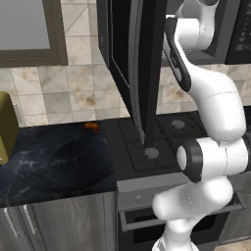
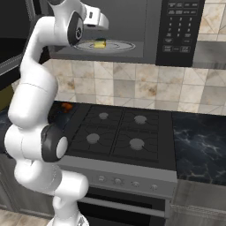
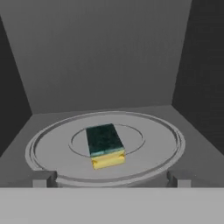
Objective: Place the sponge inside the microwave to prepare for sanitizing.
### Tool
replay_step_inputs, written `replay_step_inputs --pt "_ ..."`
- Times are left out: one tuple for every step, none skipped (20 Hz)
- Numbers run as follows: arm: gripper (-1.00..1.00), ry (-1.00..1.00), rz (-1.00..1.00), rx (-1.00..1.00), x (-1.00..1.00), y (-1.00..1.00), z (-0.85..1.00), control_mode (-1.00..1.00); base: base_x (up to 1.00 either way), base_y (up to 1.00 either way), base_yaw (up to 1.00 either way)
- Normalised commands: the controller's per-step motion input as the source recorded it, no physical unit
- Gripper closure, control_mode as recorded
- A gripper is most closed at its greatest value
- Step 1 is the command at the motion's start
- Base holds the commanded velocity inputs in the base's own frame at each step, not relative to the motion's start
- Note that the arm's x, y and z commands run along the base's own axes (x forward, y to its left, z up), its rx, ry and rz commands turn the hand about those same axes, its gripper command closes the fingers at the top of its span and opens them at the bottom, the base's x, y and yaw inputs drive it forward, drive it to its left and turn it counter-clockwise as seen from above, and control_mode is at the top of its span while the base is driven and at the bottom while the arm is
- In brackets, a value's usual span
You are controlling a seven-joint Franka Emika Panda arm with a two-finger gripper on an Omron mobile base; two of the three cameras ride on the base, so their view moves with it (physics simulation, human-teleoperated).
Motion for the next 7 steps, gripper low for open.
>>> replay_step_inputs --pt "-1.0 0.0 0.0 0.01 -1.0 0.0 0.24 -1.0 0.0 0.0 0.0" --pt "-1.0 0.0 0.0 0.0 -1.0 0.0 0.2 -1.0 0.0 0.0 0.0" --pt "-1.0 0.0 0.0 0.0 -1.0 0.0 0.23 -1.0 0.0 0.0 0.0" --pt "-1.0 0.0 0.0 0.0 -1.0 0.0 0.2 -1.0 0.0 0.0 0.0" --pt "-1.0 0.0 0.0 0.0 -1.0 0.0 0.16 -1.0 0.0 0.0 0.0" --pt "-1.0 0.0 0.0 0.0 -0.98 0.0 0.1 -1.0 0.0 0.0 0.0" --pt "-1.0 0.0 0.0 0.0 -1.0 0.0 0.11 -1.0 0.0 0.0 0.0"
